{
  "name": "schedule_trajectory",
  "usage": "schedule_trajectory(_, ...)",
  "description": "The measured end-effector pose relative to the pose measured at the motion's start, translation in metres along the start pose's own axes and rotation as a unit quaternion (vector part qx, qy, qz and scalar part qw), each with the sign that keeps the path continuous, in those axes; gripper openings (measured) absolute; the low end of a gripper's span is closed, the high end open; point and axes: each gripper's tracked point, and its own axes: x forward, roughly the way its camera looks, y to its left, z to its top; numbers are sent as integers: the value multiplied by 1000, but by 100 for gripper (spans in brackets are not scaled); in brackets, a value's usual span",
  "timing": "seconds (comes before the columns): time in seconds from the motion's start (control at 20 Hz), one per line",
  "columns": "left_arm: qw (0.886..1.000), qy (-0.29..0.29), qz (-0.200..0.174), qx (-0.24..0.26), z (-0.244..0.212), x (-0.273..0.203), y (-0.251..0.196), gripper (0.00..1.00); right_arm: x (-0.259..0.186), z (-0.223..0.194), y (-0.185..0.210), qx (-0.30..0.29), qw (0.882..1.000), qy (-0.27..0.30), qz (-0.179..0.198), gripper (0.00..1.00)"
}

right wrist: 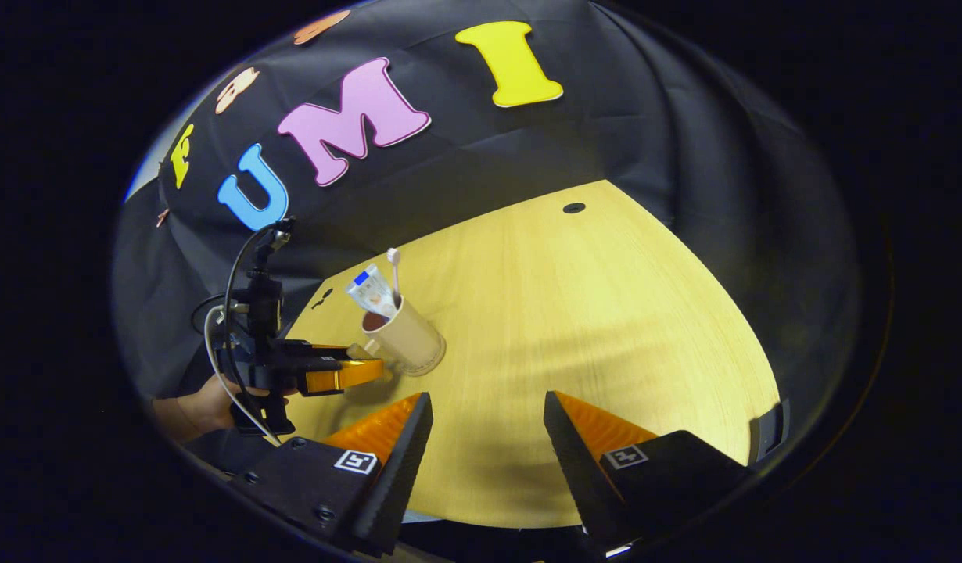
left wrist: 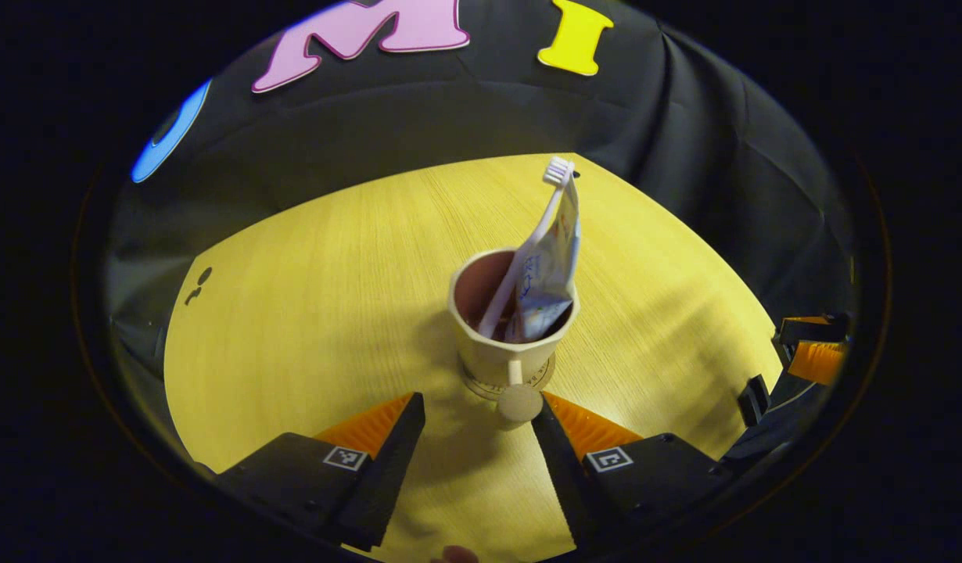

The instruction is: Put the toothbrush and toothpaste on the desktop into the cup, then pick up the cup and place it on the coaster on the desktop.

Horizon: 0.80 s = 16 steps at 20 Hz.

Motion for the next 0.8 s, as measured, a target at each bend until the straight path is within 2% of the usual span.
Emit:
schedule_trajectory(0.1,1000,-21,-7,-4,4,-18,3,91,2,5,15,-8,1000,-5,4,88)
schedule_trajectory(0.2,999,-45,-9,-7,7,-38,7,92,5,12,32,-16,1000,-11,10,93)
schedule_trajectory(0.25,998,-56,-12,-9,9,-48,9,92,6,15,39,-22,1000,-13,11,87)
schedule_trajectory(0.3,998,-65,-13,-12,10,-58,11,92,6,17,45,-25,999,-15,14,96)
schedule_trajectory(0.45,996,-89,-20,-26,12,-83,19,92,7,25,71,-35,999,-20,24,96)
schedule_trajectory(0.8,988,-135,2,-71,18,-143,54,93,5,33,124,-58,997,-29,52,96)
